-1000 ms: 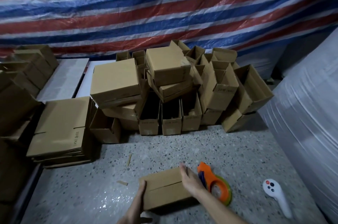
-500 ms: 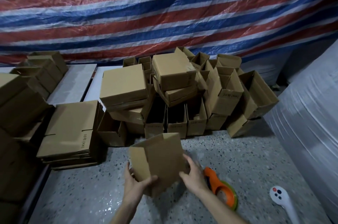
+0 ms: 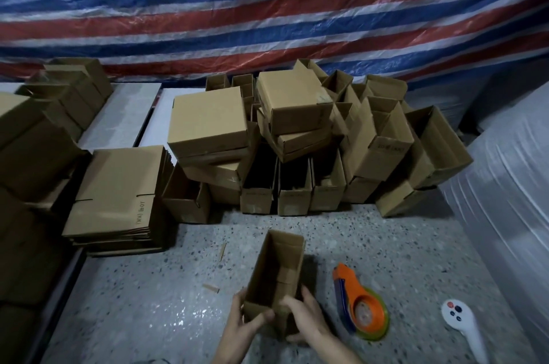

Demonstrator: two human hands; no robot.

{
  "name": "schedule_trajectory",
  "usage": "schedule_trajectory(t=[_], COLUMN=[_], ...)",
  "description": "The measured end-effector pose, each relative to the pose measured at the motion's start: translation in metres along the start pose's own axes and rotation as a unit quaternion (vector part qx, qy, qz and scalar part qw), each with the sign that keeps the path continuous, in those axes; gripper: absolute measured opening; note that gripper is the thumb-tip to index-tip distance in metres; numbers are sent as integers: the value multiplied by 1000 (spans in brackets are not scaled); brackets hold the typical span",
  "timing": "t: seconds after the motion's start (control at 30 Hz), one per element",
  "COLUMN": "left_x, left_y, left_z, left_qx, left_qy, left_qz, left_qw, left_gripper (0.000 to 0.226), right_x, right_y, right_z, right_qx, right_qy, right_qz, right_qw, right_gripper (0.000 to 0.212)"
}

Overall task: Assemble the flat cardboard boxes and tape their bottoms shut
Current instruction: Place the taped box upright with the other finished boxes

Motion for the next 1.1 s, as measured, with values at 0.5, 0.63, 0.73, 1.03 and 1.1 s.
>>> schedule_trajectory(t=[0.5,0.63,0.73,1.03,1.1], left_x=[-237,-301,-341,-389,-384], left_y=[-63,-61,-57,-1,14], left_z=[-35,-57,-76,-104,-103], left_qx=[-87,-42,-73,-264,-289], left_qy=[-157,-208,-233,-103,-23], left_qz=[240,250,260,244,220], left_qw=[954,945,934,927,931], left_gripper=[76,25,14,57,65], right_x=[243,315,360,396,388], right_y=[-54,-36,-19,7,21], right_z=[-19,10,31,70,74], right_qx=[-14,27,9,-63,-67], right_qy=[96,165,151,-39,-99], right_qz=[-351,-334,-328,-436,-419], right_qw=[931,928,932,897,900], right_gripper=[36,27,26,40,37])
Point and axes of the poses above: each hand's wrist, its own y-axis towards the middle knuckle, its own z-axis out of the palm, x = y × z, the point moved 6 cm from there along y, towards the middle knuckle, and after that the axes turned 8 degrees about -z, right-handed, at the moved point
